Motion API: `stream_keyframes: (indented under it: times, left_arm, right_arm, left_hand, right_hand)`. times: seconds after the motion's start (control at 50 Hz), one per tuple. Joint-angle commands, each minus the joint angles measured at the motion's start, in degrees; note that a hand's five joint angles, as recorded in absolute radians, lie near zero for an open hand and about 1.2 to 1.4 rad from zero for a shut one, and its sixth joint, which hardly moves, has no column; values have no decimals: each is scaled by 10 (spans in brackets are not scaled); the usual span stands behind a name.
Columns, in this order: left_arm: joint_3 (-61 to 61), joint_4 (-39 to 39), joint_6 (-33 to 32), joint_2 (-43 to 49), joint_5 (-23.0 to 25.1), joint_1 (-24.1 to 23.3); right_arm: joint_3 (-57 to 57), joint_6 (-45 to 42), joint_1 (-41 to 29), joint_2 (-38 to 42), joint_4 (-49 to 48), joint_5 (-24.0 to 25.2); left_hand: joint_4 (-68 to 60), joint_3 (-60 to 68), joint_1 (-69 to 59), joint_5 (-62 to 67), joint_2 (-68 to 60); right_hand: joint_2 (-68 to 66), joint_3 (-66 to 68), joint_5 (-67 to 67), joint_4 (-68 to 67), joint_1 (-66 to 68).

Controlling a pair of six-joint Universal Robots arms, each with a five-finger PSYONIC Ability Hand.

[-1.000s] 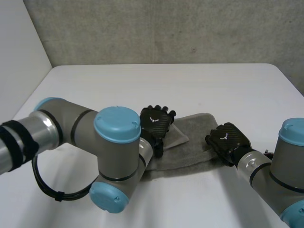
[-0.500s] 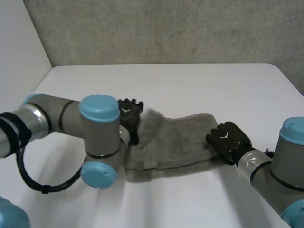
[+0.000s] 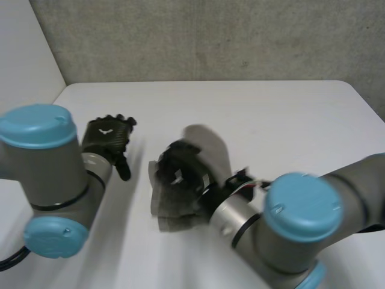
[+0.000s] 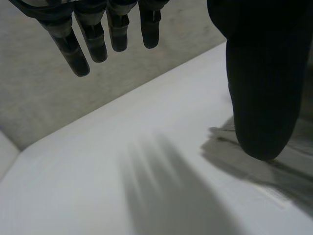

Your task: Fold the towel.

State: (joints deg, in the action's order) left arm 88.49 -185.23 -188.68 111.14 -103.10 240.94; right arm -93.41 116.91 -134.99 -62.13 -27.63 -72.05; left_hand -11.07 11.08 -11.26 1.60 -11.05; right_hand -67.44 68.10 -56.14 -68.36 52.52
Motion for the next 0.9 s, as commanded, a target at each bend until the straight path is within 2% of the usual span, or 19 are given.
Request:
stream_keyframes:
  times: [0.02, 0.12, 0.14, 0.16, 0.2, 0.22, 0.24, 0.28, 0.3, 0.32, 0.36, 0.38, 0.42, 0.44, 0.48, 0.52, 0.62, 0.74, 0.9]
  left_arm:
    - [29, 0, 0, -27, 21, 35]
    - [32, -3, 0, -29, 33, 31]
    - [28, -7, 0, -29, 34, 30]
    - [28, -7, 0, -29, 34, 30]
    - [20, -21, 0, -28, 37, 27]
    - [19, -21, 0, -28, 37, 27]
    - [11, -28, 1, -27, 39, 24]
    - [-2, -35, 2, -27, 40, 17]
    - [-13, -38, 2, -25, 43, 5]
    - [-13, -38, 2, -25, 43, 5]
    - [-38, -41, 9, -22, 48, -22]
    - [-39, -41, 9, -22, 48, -22]
    - [-60, -40, 23, -15, 52, -46]
    - [-60, -40, 23, -15, 52, -46]
    - [-69, -40, 32, -8, 55, -59]
    - [-89, -35, 52, 13, 69, -86]
    - [-104, -33, 66, 66, 84, -109]
    - [-112, -17, 61, 136, 84, -111]
    - [-102, 44, 59, 174, 59, -94]
  right_arm:
    - [39, -5, -41, 92, 43, 48]
    - [53, 5, -37, 89, 55, 46]
    - [51, 10, -34, 76, 52, 50]
    - [51, 10, -34, 76, 52, 50]
    - [49, 63, -17, 27, 49, 42]
    - [49, 63, -17, 27, 49, 42]
    - [46, 101, 3, 10, 49, 36]
    - [41, 152, 27, -6, 50, 26]
    - [34, 210, 49, -28, 52, 14]
    - [34, 211, 49, -28, 52, 14]
    - [18, 329, 88, -73, 58, -12]
    - [18, 329, 88, -73, 58, -12]
    - [2, 429, 131, -97, 77, -20]
    - [2, 430, 131, -97, 77, -20]
    - [5, 501, 171, -99, 122, -17]
    - [8, 524, 186, -99, 146, -13]
    - [30, 565, 199, -90, 189, 2]
    - [73, 571, 199, -20, 221, 36]
    - [131, 568, 190, 67, 260, 40]
  left_hand:
    - [-10, 10, -8, 5, -10]
    - [-8, 8, -6, 3, -9]
    - [-7, 6, -5, 1, -7]
    - [-7, 6, -5, 1, -7]
    - [-10, 10, -8, 5, -10]
    - [-10, 10, -8, 5, -10]
    - [-10, 10, -8, 5, -10]
    - [-12, 12, -10, 6, -12]
    - [-12, 12, -10, 6, -12]
    - [-12, 12, -10, 6, -12]
    - [-12, 12, -10, 6, -12]
    - [-12, 12, -10, 6, -12]
    - [-12, 12, -10, 6, -12]
    - [-12, 12, -10, 6, -12]
    - [-12, 12, -10, 6, -12]
    - [-12, 12, -10, 6, -12]
    - [-13, 13, -11, 8, -14]
    - [-18, 18, -16, 13, -19]
    - [-15, 15, -13, 10, -15]
  right_hand:
    - [-126, 119, -139, -116, 275]
    - [-76, 69, -89, -66, 225]
    - [71, -77, 58, 80, 78]
    - [72, -79, 59, 82, 77]
    - [498, -504, 484, 507, -348]
    - [500, -506, 487, 509, -350]
    - [574, -581, 561, 584, -425]
    - [574, -581, 561, 584, -425]
    - [574, -581, 561, 584, -425]
    - [574, -581, 561, 584, -425]
    - [574, -581, 561, 584, -425]
    - [574, -581, 561, 584, -425]
    - [574, -581, 561, 584, -425]
    - [574, -581, 561, 584, -425]
    - [574, -581, 561, 584, -425]
    - [574, -581, 561, 584, -425]
    - [574, -581, 561, 584, -425]
    - [574, -581, 561, 584, -425]
    - [574, -581, 561, 584, -425]
